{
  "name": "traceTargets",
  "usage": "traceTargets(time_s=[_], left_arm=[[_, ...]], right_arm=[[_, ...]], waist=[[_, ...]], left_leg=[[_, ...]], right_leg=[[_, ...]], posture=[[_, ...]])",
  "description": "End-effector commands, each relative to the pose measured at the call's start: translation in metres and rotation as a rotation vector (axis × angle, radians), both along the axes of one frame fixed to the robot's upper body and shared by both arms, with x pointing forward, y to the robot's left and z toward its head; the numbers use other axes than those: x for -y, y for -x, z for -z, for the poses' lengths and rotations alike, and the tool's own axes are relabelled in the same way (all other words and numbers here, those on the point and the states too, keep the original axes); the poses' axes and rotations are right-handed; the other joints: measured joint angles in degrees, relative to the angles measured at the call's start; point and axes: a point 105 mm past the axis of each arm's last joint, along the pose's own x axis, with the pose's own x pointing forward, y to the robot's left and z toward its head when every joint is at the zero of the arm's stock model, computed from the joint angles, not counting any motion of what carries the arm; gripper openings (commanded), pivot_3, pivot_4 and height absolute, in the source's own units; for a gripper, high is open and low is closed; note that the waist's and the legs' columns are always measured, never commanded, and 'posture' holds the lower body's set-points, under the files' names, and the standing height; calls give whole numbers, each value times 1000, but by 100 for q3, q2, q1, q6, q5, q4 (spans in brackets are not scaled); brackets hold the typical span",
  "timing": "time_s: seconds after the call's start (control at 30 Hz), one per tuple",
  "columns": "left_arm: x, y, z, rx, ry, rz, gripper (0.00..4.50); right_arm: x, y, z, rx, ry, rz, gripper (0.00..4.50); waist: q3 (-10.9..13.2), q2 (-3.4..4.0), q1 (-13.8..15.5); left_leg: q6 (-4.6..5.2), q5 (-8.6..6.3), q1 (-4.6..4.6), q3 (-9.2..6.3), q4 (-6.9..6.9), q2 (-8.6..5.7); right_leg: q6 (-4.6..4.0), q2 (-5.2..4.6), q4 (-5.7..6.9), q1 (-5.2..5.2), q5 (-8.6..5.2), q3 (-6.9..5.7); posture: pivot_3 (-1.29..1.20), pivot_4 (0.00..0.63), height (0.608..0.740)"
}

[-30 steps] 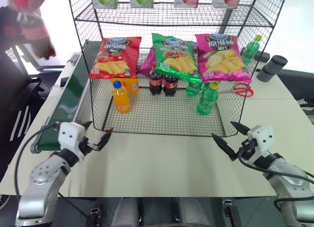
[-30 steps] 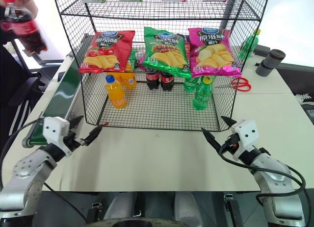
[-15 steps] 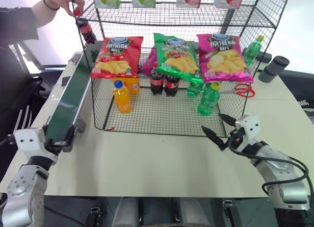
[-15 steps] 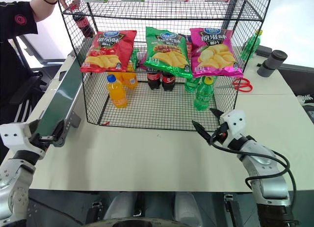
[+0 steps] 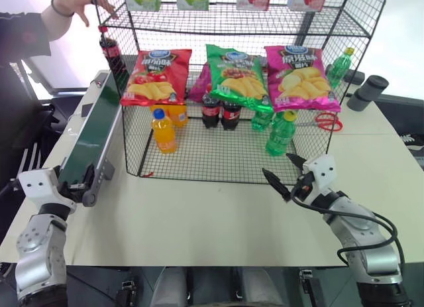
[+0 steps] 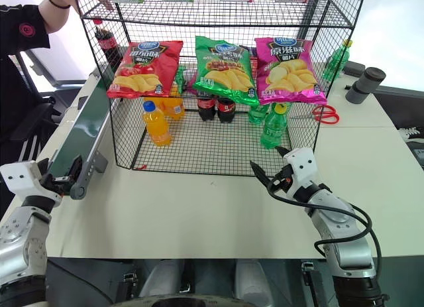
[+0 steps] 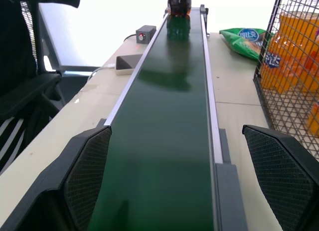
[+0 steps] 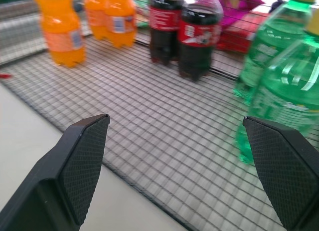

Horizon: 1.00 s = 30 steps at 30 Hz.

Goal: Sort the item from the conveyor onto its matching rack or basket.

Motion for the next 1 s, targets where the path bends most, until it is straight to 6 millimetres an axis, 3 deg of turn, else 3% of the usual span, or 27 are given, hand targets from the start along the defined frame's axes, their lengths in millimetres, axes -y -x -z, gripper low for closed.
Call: traceTargets(time_s=[0.03,0.3,1.0], left_arm=[[-2,-7,-5,27,-50,6,4500],[8,-16,-2,53,-41,29,4500],[9,-23,-17,100,-51,-67,4500]], right_arm=[[-8,3,-8,22,-36,-46,4452],[-10,6,-5,4,-61,-81,4452],[-29,10,-7,18,-87,-150,4452]], waist=[[0,0,-1],[0,0,-5],[0,0,-10]], left_leg=[[0,0,0,0,-2,0],[-1,-1,-1,0,-5,0],[-2,-1,-3,1,-9,-1]], right_leg=[[0,0,-1,0,0,0],[1,-6,-2,-3,0,0],[1,-9,-2,-8,1,0]], posture=[[0,150,740],[0,150,740],[0,150,740]])
